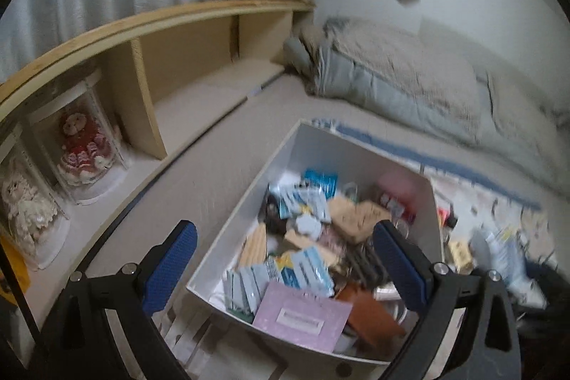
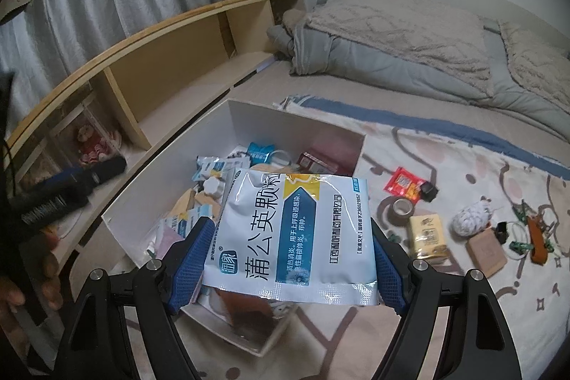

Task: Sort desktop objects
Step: 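Lower the medicine sachet into the white storage box and open the right tool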

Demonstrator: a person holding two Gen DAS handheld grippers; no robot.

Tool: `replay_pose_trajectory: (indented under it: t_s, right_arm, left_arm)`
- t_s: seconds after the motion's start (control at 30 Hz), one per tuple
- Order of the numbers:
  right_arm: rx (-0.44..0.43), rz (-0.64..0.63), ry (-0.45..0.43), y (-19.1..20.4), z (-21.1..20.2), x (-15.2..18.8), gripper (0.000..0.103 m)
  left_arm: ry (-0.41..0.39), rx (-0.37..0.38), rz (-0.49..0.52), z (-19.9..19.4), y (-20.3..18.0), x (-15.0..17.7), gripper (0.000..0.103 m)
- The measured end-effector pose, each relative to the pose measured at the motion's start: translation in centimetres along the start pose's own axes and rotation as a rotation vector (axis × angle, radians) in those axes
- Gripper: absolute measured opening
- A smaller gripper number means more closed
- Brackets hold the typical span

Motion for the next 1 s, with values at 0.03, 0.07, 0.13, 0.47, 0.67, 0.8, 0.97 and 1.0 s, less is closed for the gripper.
replay_pose_trajectory:
  t_s: [0.03,0.07,0.13,0.47,0.67,0.8,0.97,1.0]
  right_arm:
    - [-0.005,0.003,0.006,0.2,0.3,0.1,0.082]
    - [-0.01,0.006,0.012,0.5,0.7,0.3,0.082]
    - [-0.026,0.015,0.024,1.1,1.4,0.6,0.082]
    - [-0.098,0.085,0.103,2.5,5.0,2.3,0.082]
    - [-0.096,0.085,0.147,2.9,6.2,3.4,0.082]
    - [-0.103,0.068,0.16,3.2,6.6,3.7,0.084]
    - [-0.103,0.054,0.156,3.3,6.7,3.9,0.103]
    - [-0.1,0.045,0.154,3.4,6.6,3.8,0.103]
  left_arm:
    - [-0.012,-0.001,-0.007,-0.3,0.1,-0.2,0.1]
    - [-0.021,-0.003,-0.008,-0.4,0.2,-0.3,0.1]
    - [-0.032,-0.005,0.002,-0.7,0.2,-0.3,0.1]
    - [-0.096,-0.024,0.024,-2.0,0.5,-0.5,0.1]
    - [-0.109,-0.033,0.028,-1.9,0.6,-0.7,0.1]
    - [-0.108,-0.042,0.045,-1.7,0.4,-0.5,0.1]
    - [-0.105,-0.053,0.062,-1.6,0.3,-0.2,0.1]
    - [-0.105,-0.055,0.064,-1.5,0.3,-0.1,0.1]
Point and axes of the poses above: each gripper's, at about its wrist camera, not at the fingertips, and z roughly the way its jaws point, y to its left, x to its underside, the point moved 4 cm from there along z, roughly the way its jaws point, and after that the axes turned 9 degrees about -x, right-handed, at the moved point
